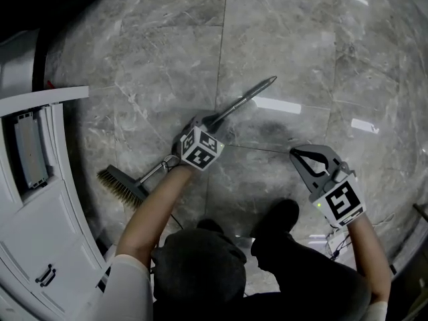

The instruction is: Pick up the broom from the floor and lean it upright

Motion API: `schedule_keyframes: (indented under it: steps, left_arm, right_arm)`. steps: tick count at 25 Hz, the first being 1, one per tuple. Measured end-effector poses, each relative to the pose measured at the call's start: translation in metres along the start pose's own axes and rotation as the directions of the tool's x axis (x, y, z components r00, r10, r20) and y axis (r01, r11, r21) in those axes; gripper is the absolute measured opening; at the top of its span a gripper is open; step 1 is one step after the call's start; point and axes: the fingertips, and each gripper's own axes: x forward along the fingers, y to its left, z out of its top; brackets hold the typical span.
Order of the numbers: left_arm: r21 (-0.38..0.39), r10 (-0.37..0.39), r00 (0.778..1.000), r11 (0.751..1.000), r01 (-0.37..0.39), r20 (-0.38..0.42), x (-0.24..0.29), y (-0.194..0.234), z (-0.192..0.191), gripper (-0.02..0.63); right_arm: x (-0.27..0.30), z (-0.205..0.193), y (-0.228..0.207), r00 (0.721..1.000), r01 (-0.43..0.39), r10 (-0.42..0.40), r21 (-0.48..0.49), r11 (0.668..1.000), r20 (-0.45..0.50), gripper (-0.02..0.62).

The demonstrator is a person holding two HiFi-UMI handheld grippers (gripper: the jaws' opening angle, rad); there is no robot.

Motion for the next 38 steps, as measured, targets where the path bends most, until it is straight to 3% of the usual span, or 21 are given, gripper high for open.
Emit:
schedule_keyframes:
  steps: [9, 17, 25, 29, 34, 38]
  left_arm:
    - [-0.055, 0.107, 0.975, 0.994, -0.098, 0.193, -0.104, 0.041, 0.042, 0.077]
    - [-0.098, 0.237, 0.911, 0.971, -0.217, 0.338, -0.209, 0.075, 0.065, 0.075]
    - [-0.207, 0.421, 0.793, 0.907, -0.367, 0.441, -0.308, 0.117, 0.066, 0.075]
    - [-0.264, 0.493, 0.750, 0.870, -0.417, 0.441, -0.351, 0.128, 0.061, 0.075]
    - [-0.333, 0.572, 0.711, 0.819, -0.468, 0.408, -0.410, 0.127, 0.057, 0.075]
    - [-0.393, 0.648, 0.658, 0.759, -0.518, 0.384, -0.462, 0.122, 0.047, 0.075]
  right_arm:
    - [0.007, 0.031, -0.009, 1.000, -0.024, 0.024, -0.045, 0.999, 0.007, 0.002]
    - [0.022, 0.092, -0.006, 0.996, -0.087, 0.091, -0.190, 0.978, 0.012, 0.002]
    - [0.020, 0.147, 0.002, 0.992, -0.111, 0.124, -0.274, 0.955, 0.030, 0.002]
    - [0.021, 0.165, 0.010, 0.990, -0.127, 0.139, -0.269, 0.955, 0.026, 0.002]
    - [0.002, 0.198, 0.026, 0.988, -0.105, 0.124, -0.191, 0.976, 0.092, 0.002]
    - [-0.020, 0.214, 0.042, 0.991, -0.056, 0.067, -0.102, 0.993, 0.113, 0.002]
